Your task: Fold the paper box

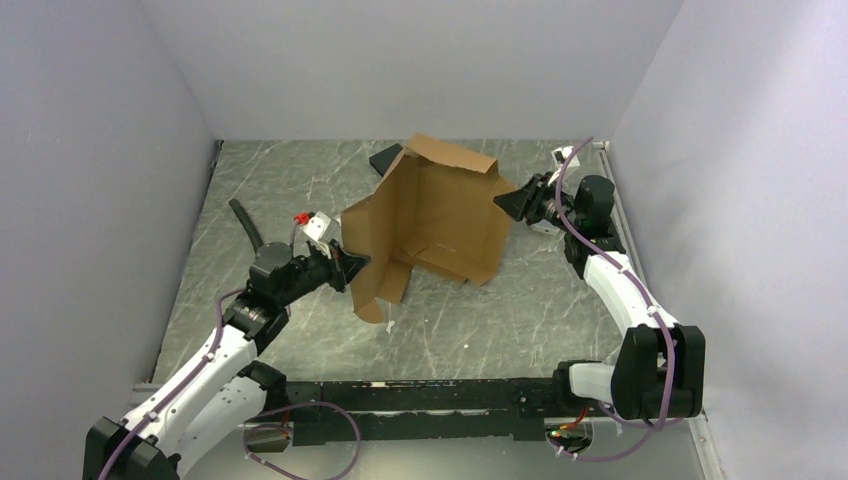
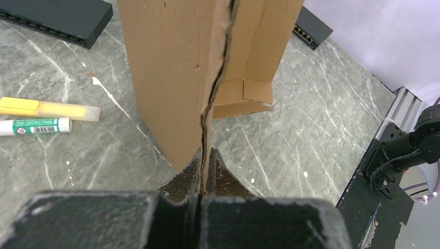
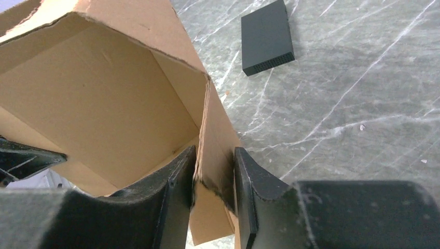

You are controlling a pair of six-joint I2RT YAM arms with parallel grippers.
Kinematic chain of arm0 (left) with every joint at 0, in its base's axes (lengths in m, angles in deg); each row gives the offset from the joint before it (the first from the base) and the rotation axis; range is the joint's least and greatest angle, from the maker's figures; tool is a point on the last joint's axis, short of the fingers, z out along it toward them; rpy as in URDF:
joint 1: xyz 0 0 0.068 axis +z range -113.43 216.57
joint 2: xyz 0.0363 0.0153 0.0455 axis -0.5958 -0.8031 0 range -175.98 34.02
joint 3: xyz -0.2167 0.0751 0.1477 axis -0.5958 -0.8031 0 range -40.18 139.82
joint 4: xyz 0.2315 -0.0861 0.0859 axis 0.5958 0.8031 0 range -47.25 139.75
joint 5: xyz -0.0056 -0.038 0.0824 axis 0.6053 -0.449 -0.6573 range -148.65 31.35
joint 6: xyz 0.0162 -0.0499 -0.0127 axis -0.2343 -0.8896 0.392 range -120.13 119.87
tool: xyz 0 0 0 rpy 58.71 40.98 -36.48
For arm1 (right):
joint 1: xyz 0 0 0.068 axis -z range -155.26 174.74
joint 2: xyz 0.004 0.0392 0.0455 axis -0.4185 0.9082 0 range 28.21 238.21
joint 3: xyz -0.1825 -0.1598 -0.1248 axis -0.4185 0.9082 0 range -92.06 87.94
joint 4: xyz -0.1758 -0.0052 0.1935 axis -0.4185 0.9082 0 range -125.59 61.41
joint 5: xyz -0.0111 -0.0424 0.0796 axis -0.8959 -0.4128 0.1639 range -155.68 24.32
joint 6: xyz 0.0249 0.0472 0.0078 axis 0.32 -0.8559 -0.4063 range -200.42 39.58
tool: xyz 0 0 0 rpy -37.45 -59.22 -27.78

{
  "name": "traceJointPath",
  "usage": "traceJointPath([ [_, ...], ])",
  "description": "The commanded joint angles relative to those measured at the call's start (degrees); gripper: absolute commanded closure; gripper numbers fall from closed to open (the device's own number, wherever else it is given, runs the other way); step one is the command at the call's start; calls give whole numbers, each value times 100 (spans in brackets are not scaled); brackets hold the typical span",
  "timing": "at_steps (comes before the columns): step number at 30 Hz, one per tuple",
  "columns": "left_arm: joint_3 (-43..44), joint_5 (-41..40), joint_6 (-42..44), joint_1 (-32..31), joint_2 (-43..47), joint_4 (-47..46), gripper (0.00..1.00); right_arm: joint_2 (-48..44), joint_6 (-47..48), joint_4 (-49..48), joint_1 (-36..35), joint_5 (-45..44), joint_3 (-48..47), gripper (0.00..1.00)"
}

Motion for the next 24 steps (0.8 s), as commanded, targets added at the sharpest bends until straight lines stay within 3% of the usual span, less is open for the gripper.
traceJointPath([
  [1, -98, 145, -96, -14, 56, -270, 100, -214, -199, -382, 99, 357, -39, 61],
  [10, -16, 75, 121, -97, -12, -184, 100, -307, -234, -420, 453, 750, -228, 47],
  [14, 113, 18, 265, -144, 22, -75, 100, -298, -179, -471, 468, 1046, -282, 46],
  [19, 232, 33, 363, -181, 64, 18, 100, -190, 759, -105, 394, 1760, -344, 46],
  [24, 315, 119, 403, -208, 43, 63, 100, -187, 1547, 423, 264, 1386, -408, 51],
])
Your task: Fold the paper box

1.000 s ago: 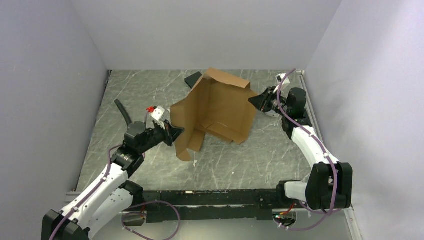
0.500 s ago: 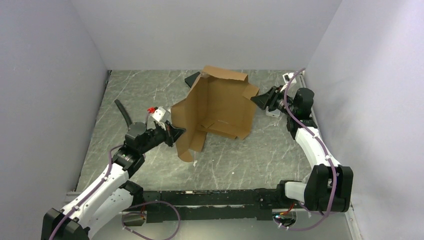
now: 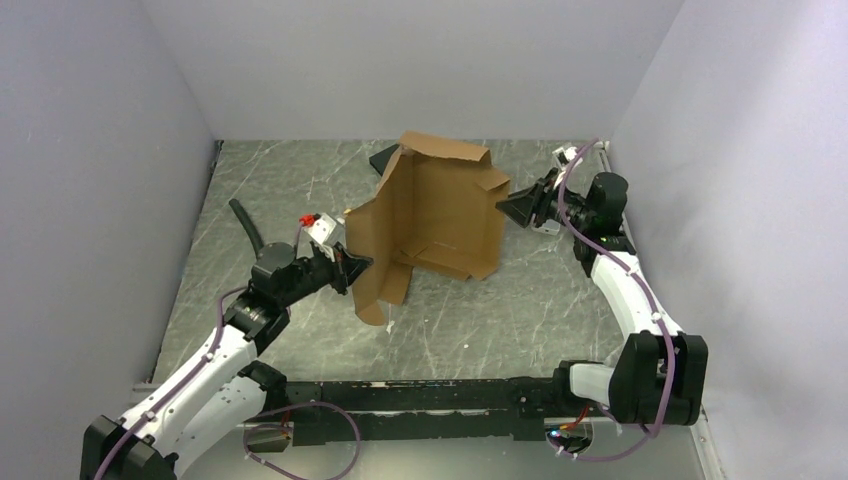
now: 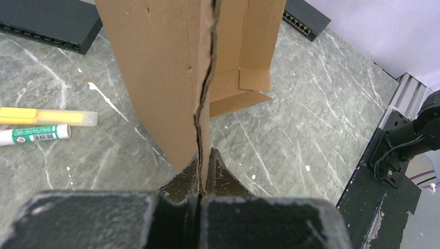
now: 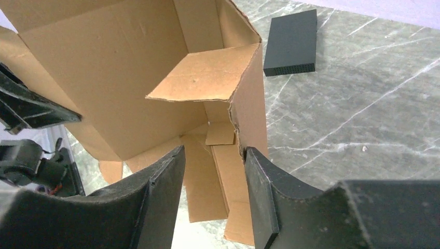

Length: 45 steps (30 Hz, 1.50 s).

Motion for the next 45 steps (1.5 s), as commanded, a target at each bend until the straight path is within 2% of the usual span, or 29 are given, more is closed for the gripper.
traceJointPath([
  [1, 300, 136, 127, -49, 23, 5, 100, -28, 976, 316, -174, -116, -238, 54],
  [5, 423, 327, 192, -66, -39, 25, 100, 5, 1421, 562, -584, -1026, -293, 71],
  [8, 525, 462, 259, -83, -67, 102, 100, 44, 1521, 611, -730, -1654, -335, 85],
  [12, 608, 737, 302, -93, -107, 78, 100, -58, 1515, 508, -928, -2748, -324, 100],
  [15, 686, 964, 336, -99, -204, 52, 100, -135, 1449, 338, -1039, -3615, -297, 100],
  [19, 772, 1230, 356, -110, -348, -6, 100, -185, 1221, 134, -1163, -4078, -272, 100],
  [22, 811, 1398, 342, -126, -472, -47, 100, -186, 884, 35, -1262, -4036, -211, 100],
  [26, 862, 1415, 435, -192, -587, 124, 100, -196, 617, 78, -1262, -3524, -197, 100],
  [30, 885, 1406, 420, -278, -726, 161, 100, -236, 453, -22, -1276, -3559, -43, 100],
  [37, 909, 1602, 317, -406, -888, 154, 100, -200, -711, -578, -1375, -3919, 588, 100],
  [39, 921, 1589, 362, -455, -811, 343, 100, -196, -494, -529, -1384, -3989, 535, 100],
  [42, 1013, 1471, 531, -513, -644, 786, 100, -114, 85, -139, -1380, -4688, 270, 100],
  [45, 1073, 1411, 662, -514, -581, 1005, 100, -148, -202, -105, -1320, -4573, 305, 100],
])
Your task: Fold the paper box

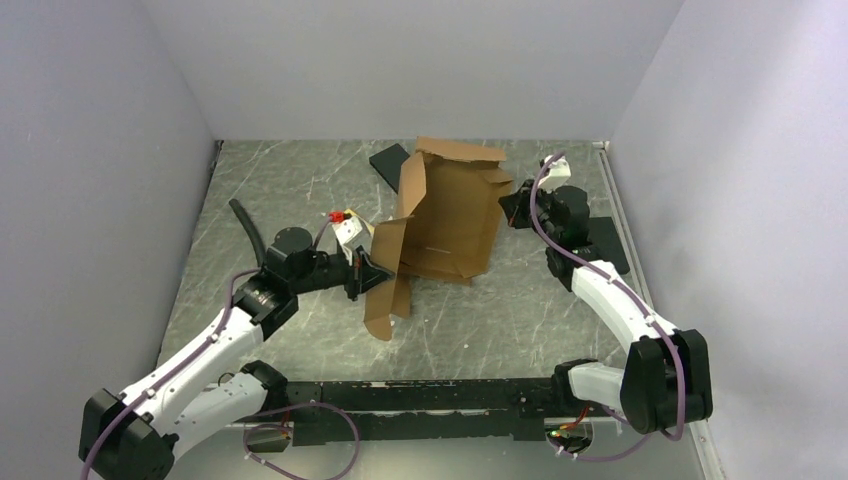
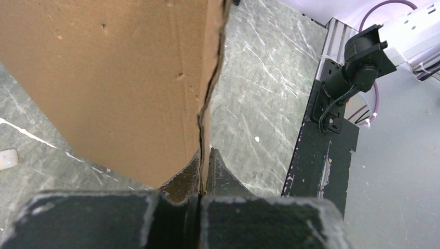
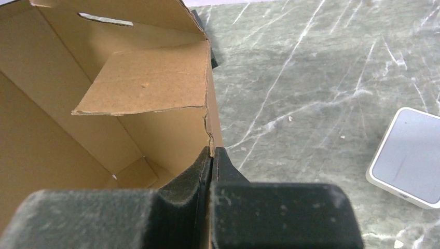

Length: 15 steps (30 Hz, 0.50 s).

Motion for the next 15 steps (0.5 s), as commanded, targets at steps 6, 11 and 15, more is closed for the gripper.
traceJointPath([
  [6, 216, 224, 1, -49, -28, 135, 100, -56, -1269, -698, -62, 367, 291, 100],
  [11, 143, 243, -100, -57, -143, -265, 100, -89, -831, -1062, -358, 922, 442, 99],
  [15, 255, 101, 69, -55, -180, -18, 100, -30, 53, -828, -664, 1111, 347, 86],
])
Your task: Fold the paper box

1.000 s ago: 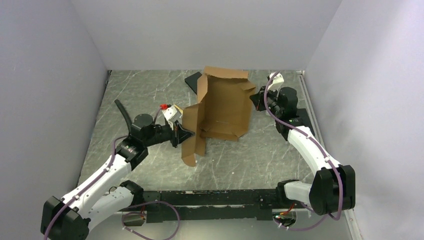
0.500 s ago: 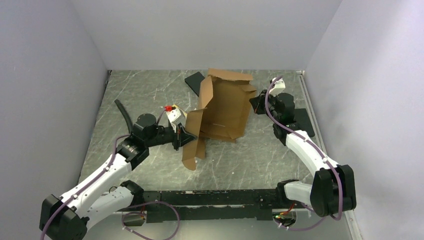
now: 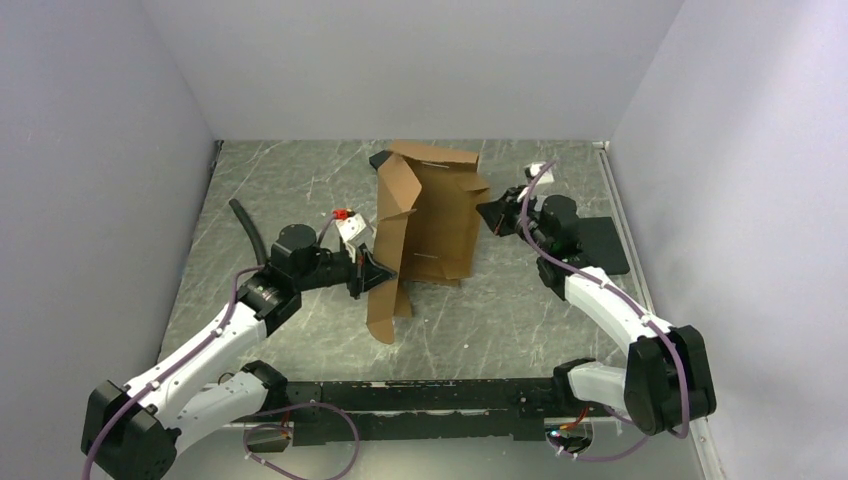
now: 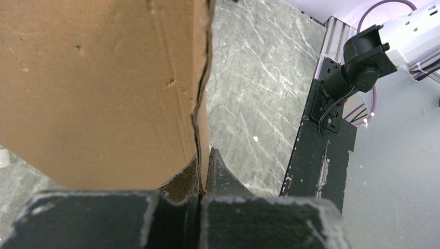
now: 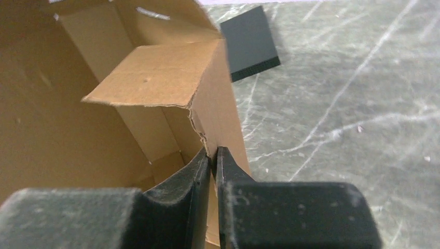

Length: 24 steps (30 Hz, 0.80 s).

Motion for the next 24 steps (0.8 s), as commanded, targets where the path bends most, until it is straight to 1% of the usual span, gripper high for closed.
traceJointPath([
  [1, 163, 26, 123, -31, -16, 5, 100, -5, 800, 10, -274, 606, -65, 82],
  [3, 176, -59, 171, -29, 30, 48, 100, 8, 1048, 140, -277, 575, -152, 77],
  [7, 120, -122, 194, -28, 175, 49, 100, 4, 1555, 572, -254, 465, -401, 74],
  [9, 106, -107, 196, -36, 237, 49, 100, -29, 1783, 682, -201, 779, -452, 67],
  [11, 115, -84, 203, -35, 271, 119, 100, -55, 1929, 725, -110, 1127, -464, 58],
  [14, 145, -42, 246, -29, 302, 238, 100, -20, 2146, 767, 77, 1792, -517, 53],
  [16, 201, -15, 325, -27, 288, 325, 100, 55, 2369, 809, 176, 2281, -586, 52],
  [21, 502, 153, 594, -26, 117, 626, 100, 367, 2967, 1183, 216, 3357, -966, 55],
  [24, 714, 259, 797, -27, -25, 822, 100, 551, 3307, 1532, 228, 3716, -1243, 55],
])
